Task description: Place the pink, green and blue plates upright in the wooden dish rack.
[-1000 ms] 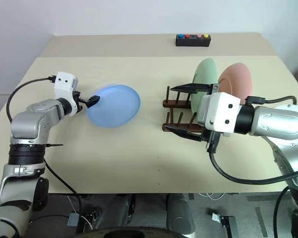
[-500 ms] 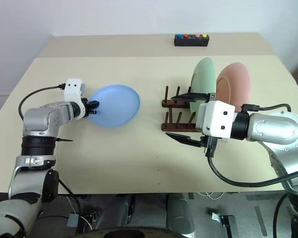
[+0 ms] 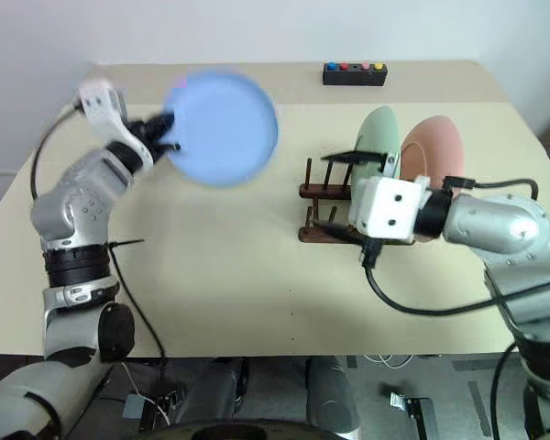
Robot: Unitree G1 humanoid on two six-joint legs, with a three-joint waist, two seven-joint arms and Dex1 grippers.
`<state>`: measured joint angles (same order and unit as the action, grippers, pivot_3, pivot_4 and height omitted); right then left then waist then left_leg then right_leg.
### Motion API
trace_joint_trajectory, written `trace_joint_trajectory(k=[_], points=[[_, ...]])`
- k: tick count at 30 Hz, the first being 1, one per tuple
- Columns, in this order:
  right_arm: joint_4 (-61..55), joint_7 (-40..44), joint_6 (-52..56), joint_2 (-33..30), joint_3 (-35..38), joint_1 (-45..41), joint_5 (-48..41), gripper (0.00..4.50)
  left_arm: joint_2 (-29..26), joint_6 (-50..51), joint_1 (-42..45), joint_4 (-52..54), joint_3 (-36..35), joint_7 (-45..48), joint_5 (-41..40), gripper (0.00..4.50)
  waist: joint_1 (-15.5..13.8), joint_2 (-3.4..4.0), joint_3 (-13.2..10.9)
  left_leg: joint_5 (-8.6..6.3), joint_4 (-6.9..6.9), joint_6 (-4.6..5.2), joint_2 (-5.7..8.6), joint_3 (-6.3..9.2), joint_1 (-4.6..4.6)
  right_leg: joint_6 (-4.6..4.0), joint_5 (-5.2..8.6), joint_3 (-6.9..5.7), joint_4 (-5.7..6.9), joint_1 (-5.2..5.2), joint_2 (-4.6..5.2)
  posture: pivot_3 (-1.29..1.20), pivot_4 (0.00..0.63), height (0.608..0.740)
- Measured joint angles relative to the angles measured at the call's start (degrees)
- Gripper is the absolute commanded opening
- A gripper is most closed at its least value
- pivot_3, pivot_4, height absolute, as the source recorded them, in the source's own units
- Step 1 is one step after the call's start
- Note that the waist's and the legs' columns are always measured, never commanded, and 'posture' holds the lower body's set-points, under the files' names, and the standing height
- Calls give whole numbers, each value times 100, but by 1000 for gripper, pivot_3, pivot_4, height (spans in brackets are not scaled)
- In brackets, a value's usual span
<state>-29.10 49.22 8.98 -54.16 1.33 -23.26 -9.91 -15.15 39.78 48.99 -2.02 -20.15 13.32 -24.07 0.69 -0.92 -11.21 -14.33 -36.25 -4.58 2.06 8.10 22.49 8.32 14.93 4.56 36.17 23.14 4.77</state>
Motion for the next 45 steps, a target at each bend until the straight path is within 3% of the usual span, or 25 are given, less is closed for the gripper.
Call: trace_joint_trajectory(k=[9,13,23,26,33,39,42,45], points=[[666,-636,-564,467,-530,-843,1366,4500,953,381,537,730,654,-1295,66,44,25,-4,-1,0,1,0,4,0,0,5,-3,1,0,1,1,0,150,740],[846,-828,-887,526,-572,-996,1848,4500,1008,483,548,935,1045,-1467,187,44,30,-5,-1,0,5,0,4,-1,0,4,-2,2,-2,2,1,0,150,740],[1292,-953,-1320,1050,-1189,-1182,2662,4500,1259,805,593,1318,1075,-1612,84,44,15,-5,-1,1,2,-1,4,-1,0,4,-3,2,-1,2,1,0,150,740],[1440,-986,-1370,1150,-1292,-1219,2846,3616,1291,860,595,1357,1092,-1612,81,0,14,-4,-1,1,3,-2,4,-1,0,4,-3,2,-1,2,1,0,150,740],[1554,-998,-1486,1246,-1320,-1219,2990,76,1294,907,584,1361,1099,-1599,77,0,18,-4,-1,1,4,-2,4,-1,0,4,-3,2,-1,2,1,0,150,740],[1565,-973,-1504,1255,-1318,-1214,3019,26,1344,992,565,1440,1043,-1600,-29,0,19,-5,-1,1,3,-1,4,-1,0,4,-3,2,-1,2,0,0,150,740],[1565,-976,-1557,1256,-1318,-1204,3032,0,1393,996,519,1464,989,-1551,-162,1105,17,-4,-1,1,3,-2,4,-1,0,4,-3,2,-1,2,1,0,150,740],[1569,-1105,-1791,1256,-1318,-1206,3179,0,1573,945,472,1467,727,-1498,-497,2627,14,-5,-1,1,3,-2,4,-2,0,4,-3,2,-1,1,1,0,150,740]])
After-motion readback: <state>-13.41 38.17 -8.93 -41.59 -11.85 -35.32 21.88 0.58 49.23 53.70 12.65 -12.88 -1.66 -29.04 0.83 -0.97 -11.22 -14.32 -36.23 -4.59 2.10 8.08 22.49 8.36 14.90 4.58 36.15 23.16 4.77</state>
